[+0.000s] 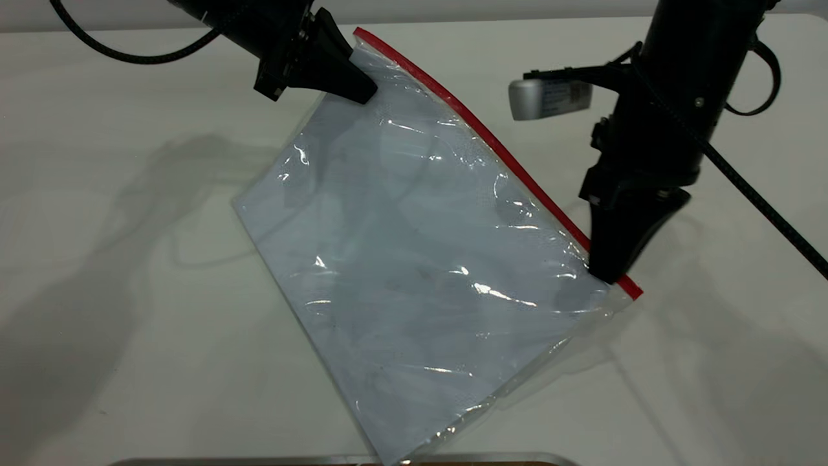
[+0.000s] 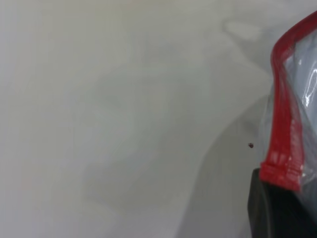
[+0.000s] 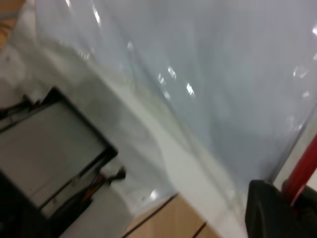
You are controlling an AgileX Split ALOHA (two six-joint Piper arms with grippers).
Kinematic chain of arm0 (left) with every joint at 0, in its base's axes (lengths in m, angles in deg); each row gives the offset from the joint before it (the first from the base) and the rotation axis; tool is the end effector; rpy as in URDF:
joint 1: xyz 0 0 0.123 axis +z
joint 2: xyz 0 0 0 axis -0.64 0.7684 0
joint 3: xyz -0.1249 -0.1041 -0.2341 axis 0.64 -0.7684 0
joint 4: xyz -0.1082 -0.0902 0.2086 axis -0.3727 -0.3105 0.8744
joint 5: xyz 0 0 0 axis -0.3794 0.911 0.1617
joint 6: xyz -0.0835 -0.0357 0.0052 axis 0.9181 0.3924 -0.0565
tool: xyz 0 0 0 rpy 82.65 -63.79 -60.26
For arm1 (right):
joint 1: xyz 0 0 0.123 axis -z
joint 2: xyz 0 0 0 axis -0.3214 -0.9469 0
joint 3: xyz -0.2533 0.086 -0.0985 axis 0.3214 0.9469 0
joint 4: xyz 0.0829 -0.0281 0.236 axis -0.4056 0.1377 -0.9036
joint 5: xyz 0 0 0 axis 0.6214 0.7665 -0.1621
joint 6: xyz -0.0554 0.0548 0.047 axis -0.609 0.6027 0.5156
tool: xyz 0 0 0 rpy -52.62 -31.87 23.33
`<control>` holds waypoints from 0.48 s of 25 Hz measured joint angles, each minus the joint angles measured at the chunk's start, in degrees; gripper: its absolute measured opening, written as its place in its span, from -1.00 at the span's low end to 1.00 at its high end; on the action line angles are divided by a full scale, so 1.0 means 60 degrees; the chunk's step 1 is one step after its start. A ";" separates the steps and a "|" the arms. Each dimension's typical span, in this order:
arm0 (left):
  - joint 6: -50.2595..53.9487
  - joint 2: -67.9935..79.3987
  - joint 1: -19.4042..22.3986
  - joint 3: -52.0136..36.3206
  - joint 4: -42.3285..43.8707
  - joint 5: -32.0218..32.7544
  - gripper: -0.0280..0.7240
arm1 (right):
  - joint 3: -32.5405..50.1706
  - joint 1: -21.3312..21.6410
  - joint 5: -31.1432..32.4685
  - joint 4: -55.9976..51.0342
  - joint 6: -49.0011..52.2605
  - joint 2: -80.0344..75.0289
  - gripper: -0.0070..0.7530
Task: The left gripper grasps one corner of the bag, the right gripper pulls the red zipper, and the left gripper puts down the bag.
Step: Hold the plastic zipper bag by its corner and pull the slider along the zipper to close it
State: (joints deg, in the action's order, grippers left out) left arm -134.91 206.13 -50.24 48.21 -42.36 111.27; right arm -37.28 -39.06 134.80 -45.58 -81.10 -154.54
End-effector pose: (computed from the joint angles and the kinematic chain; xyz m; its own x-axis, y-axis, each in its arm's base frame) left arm 0.4606 -0.1495 0.0598 0.0122 0.6806 -0.7325 0.9935 0.0745 0.0858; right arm 0.3179 0.1482 0.0568 -0.7132 -0.6975 0.0695 -0.6301 0.6814 0.3725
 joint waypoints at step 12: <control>-0.0057 0.0000 0.0037 0.0000 0.0106 -0.0304 -0.77 | 0.0007 0.0007 0.0750 0.0316 0.0743 0.0000 -0.65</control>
State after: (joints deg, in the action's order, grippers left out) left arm -135.26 206.13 -50.01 48.21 -41.72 109.44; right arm -37.24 -39.01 139.30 -43.68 -76.65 -154.54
